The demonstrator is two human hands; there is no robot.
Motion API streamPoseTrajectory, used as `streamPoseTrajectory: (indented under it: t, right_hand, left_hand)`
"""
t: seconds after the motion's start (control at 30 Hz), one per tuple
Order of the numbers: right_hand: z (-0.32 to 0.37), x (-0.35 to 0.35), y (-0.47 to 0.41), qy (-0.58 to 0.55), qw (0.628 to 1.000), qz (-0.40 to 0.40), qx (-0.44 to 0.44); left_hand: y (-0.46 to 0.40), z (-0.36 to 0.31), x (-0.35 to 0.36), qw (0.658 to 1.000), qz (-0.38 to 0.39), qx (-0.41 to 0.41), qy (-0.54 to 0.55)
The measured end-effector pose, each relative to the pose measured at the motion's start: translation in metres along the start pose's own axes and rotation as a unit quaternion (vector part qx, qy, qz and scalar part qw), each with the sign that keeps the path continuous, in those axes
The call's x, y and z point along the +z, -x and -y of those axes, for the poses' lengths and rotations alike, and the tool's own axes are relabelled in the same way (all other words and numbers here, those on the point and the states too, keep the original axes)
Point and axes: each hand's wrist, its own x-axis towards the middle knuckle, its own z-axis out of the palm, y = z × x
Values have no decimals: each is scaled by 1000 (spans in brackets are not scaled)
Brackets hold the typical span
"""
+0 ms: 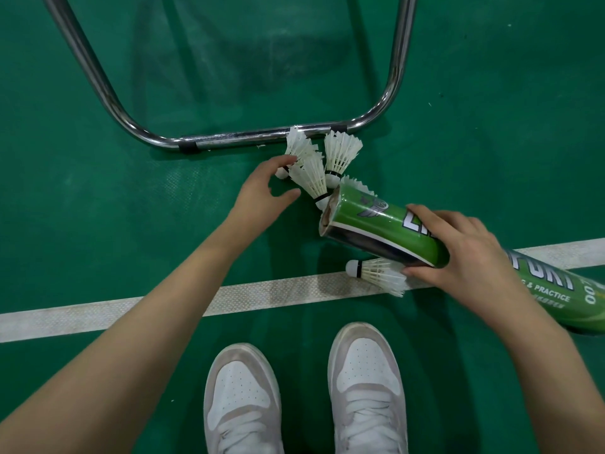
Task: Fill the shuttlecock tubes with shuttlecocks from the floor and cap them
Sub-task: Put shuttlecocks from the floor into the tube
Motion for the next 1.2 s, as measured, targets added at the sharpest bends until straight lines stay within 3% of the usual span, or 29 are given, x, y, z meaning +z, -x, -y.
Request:
streamPoseTrajectory:
  t: [0.1, 0.33, 0.83, 1.1, 1.2]
  right_hand:
    - [0, 0, 0, 1, 1000, 0, -1]
    - [-1, 2, 0, 4, 1000, 2, -3]
    - [2, 2, 1, 11, 1000, 9, -3]
    - [3, 2, 2, 9, 1000, 9, -4]
    - [3, 2, 1, 8, 1000, 10, -3]
  left_hand:
    - [-1, 4, 5, 1000, 20, -8, -13]
    - [15, 14, 17, 1000, -24, 8, -8]
    - [31, 11, 33, 995, -83, -39, 44]
    - [48, -11, 13, 961, -198, -57, 182]
    - [59, -17, 3, 952, -205, -49, 220]
